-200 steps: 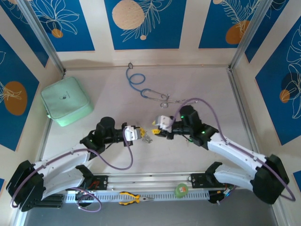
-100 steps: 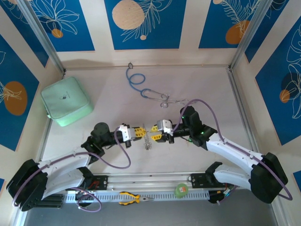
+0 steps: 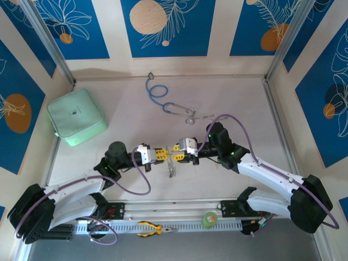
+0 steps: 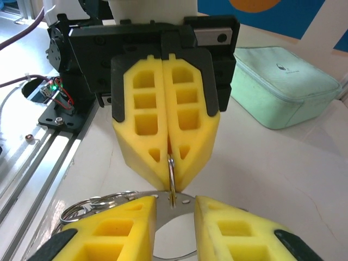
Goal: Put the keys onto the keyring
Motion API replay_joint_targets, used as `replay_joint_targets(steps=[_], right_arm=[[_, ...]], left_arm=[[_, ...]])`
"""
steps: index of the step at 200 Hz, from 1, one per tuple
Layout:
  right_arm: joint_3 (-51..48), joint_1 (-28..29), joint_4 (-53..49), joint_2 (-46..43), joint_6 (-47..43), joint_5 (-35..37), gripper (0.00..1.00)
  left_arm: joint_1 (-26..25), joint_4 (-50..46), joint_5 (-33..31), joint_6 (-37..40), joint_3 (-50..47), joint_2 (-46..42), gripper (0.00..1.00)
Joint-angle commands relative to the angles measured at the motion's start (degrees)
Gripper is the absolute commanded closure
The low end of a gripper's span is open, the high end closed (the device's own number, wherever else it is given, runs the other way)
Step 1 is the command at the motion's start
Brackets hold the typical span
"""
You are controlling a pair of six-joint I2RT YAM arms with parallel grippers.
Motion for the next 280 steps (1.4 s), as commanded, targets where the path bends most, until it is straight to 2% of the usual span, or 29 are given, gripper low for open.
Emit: replay_joint_targets(steps=[1, 28, 58, 72, 82, 98, 113, 135, 167, 172, 181, 186, 205, 212, 219, 232, 252, 267, 280], right_arm=[[1.8, 0.7, 1.2, -0.1, 0.5, -1.0, 0.75], [2.0, 1.0, 0.8, 0.2, 0.1, -0.7, 0.82], [2.8, 1.4, -0.2, 0.6, -0.3, 0.2, 1.0], [3.6, 1.7, -1.9, 0.8, -1.0, 0.8, 1.0], [4.4, 2.1, -3.6, 1.0, -2.1, 1.3, 1.0], [6.0, 3.0, -7.2, 1.5, -4.3, 2.6, 1.0], [8.1, 4.0, -11.6, 2.4, -6.8, 4.1, 1.0], [10.4, 5.0, -16.6, 3.7, -9.6, 5.9, 1.0], [12.2, 5.2, -19.9, 4.3, -10.8, 7.8, 1.0], [12.1, 5.0, -19.7, 4.0, -10.2, 8.3, 0.95], [11.3, 3.7, -18.0, 2.9, -7.3, 8.4, 0.78], [10.6, 2.4, -16.4, 2.0, -4.9, 7.8, 0.71], [4.8, -3.4, -6.9, -2.7, 5.7, 4.2, 0.51], [2.6, -4.8, -3.5, -4.3, 9.8, 4.4, 0.48], [0.7, -5.5, -0.9, -5.4, 14.2, 6.1, 0.47], [-1.1, -6.0, 0.5, -5.8, 24.9, 13.5, 0.48], [1.5, -7.8, -8.0, -4.1, 46.0, 25.8, 0.55], [4.6, -11.7, -15.9, -2.2, 58.1, 26.2, 0.57], [5.9, -14.6, -20.8, -1.6, 64.6, 25.8, 0.61]], left_arm=[[-0.3, 2.1, 1.9, -0.4, 0.7, -0.3, 1.0], [-0.3, 2.4, 1.3, -0.3, 0.6, -0.4, 1.0], [-0.3, 2.5, 1.7, -0.3, 0.6, -0.4, 1.0], [-0.3, 0.9, 0.7, 0.6, 0.8, -0.4, 1.0], [-0.3, -1.0, -0.6, 1.4, 1.2, -0.6, 0.83], [-0.3, -5.6, -1.3, 4.0, 2.3, -1.1, 0.79], [-0.3, -11.0, -1.5, 6.6, 4.2, -1.2, 0.81], [-0.3, -14.5, -1.4, 9.3, 5.5, -1.3, 1.0], [-0.3, -14.9, -2.3, 11.2, 5.8, -1.5, 1.0], [-0.3, -14.7, -2.6, 11.4, 5.7, -1.5, 1.0], [-0.3, -13.9, -3.2, 11.7, 5.4, -1.7, 1.0], [-0.3, -13.3, -3.6, 11.9, 5.1, -1.8, 1.0], [-0.5, -9.4, -6.6, 12.7, 3.3, -2.5, 1.0], [-0.6, -7.8, -8.6, 12.4, 2.8, -2.7, 1.0], [-0.7, -7.2, -10.8, 12.1, 2.6, -2.9, 1.0], [-0.8, -10.3, -13.5, 12.6, 4.1, -3.2, 1.0], [-0.8, -18.6, -19.1, 9.3, 8.9, -3.1, 1.0], [-0.8, -24.9, -23.9, 4.8, 12.8, -2.4, 1.0], [-0.8, -30.0, -24.8, 3.2, 15.5, -2.2, 1.0]])
